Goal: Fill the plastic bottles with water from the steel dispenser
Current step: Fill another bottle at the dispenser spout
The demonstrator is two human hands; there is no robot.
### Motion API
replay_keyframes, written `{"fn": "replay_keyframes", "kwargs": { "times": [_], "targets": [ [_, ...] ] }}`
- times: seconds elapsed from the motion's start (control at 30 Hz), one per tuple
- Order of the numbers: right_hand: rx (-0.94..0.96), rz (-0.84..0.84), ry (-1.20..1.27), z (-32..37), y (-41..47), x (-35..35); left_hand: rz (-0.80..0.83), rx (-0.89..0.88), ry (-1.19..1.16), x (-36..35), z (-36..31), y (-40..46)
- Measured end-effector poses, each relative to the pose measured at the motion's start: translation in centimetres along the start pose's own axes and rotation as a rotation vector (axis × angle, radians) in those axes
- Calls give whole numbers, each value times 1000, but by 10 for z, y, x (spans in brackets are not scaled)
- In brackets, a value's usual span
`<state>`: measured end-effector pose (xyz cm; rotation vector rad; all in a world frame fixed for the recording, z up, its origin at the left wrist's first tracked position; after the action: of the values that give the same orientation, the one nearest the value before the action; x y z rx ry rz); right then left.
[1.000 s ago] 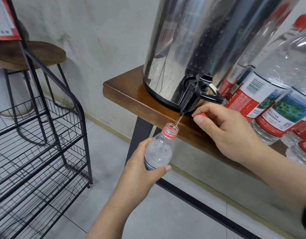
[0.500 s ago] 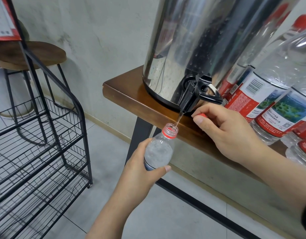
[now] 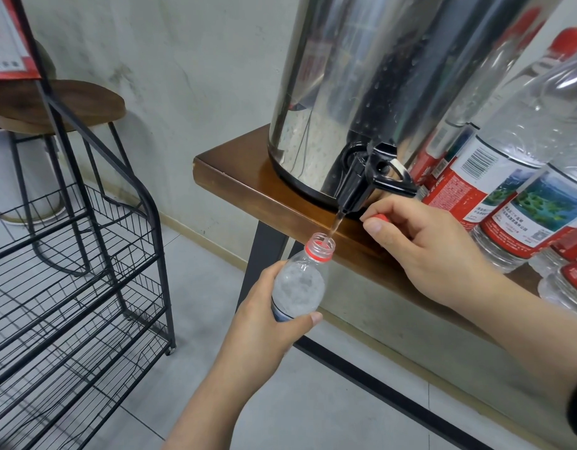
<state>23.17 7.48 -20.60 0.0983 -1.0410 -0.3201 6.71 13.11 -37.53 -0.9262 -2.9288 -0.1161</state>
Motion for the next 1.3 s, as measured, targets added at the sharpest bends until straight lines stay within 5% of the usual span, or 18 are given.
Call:
{"fn": "replay_keyframes", "kwargs": {
  "times": [1.3],
  "targets": [
    [77,-40,-63,4,-3,3,2,-5,-2,-2,-1,0]
  ]
}}
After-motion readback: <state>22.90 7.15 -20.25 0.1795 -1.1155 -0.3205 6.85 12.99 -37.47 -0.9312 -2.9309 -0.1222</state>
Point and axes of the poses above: each hand's wrist, its own y-axis towards the middle knuckle, its own x-axis out of the back of the hand, z = x × y, the point moved 7 cm from there along y, towards the middle knuckle, and after that the axes turned 2 degrees about z, right-handed, at the moved point
